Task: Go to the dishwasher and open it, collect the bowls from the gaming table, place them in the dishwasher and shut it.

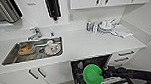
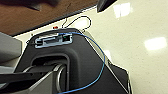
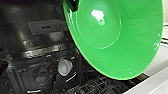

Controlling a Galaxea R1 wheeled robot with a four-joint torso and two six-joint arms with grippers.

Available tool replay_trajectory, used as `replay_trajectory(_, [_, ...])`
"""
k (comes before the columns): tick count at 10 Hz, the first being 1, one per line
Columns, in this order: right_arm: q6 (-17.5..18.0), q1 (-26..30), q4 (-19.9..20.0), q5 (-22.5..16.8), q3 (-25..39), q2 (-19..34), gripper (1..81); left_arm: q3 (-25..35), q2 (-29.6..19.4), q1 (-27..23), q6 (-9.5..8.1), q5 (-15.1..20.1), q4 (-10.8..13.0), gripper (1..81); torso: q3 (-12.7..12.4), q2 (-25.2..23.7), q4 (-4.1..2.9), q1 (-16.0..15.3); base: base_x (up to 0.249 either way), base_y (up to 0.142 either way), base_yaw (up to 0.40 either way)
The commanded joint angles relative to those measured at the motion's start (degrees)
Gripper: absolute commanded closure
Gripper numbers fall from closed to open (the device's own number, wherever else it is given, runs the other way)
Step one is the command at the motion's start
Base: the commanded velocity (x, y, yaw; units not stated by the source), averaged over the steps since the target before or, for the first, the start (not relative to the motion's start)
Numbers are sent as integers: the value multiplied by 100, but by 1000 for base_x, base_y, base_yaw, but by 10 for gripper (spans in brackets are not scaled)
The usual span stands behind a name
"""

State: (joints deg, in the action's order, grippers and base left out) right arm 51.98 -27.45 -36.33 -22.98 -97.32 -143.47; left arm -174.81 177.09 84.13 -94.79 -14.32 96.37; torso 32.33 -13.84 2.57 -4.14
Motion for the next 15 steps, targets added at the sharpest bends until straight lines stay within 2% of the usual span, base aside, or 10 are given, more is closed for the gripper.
replay_trajectory(1, [14,736,126,-523,-50,-88,811,-71,-68,179,-39,246,-21,10,0,0,0,0,0,0,0])
replay_trajectory(2, [23,788,144,-698,-41,-123,10,-62,-156,240,-30,167,-56,10,0,0,0,0,0,0,0])
replay_trajectory(5, [14,842,214,-909,73,-54,10,-71,-130,241,101,255,-21,10,0,0,0,0,0,0,0])
replay_trajectory(7, [5,728,267,-1534,513,308,10,-71,-121,258,339,360,-364,10,0,0,0,0,0,0,0])
replay_trajectory(9, [-4,368,425,-1771,952,923,10,-53,63,258,2096,896,-1735,10,0,0,0,0,0,0,0])
replay_trajectory(10, [-30,44,425,-1771,1048,1263,10,-36,177,241,3210,1368,-2902,10,0,0,0,0,0,0,0])
replay_trajectory(11, [-126,-270,425,-1780,1110,1440,10,-9,213,206,4515,1545,-4214,10,0,0,0,0,0,0,0])
replay_trajectory(13, [-336,-1184,312,-1746,1085,1756,10,77,213,161,6751,1555,-6581,10,0,0,0,0,0,0,0])
replay_trajectory(14, [-425,-1595,276,-1684,1068,1854,10,268,144,153,7693,1521,-7593,10,0,0,0,0,0,0,0])
replay_trajectory(15, [-477,-2054,206,-1597,989,1873,10,489,47,135,8132,1520,-7938,10,0,0,0,0,0,0,0])
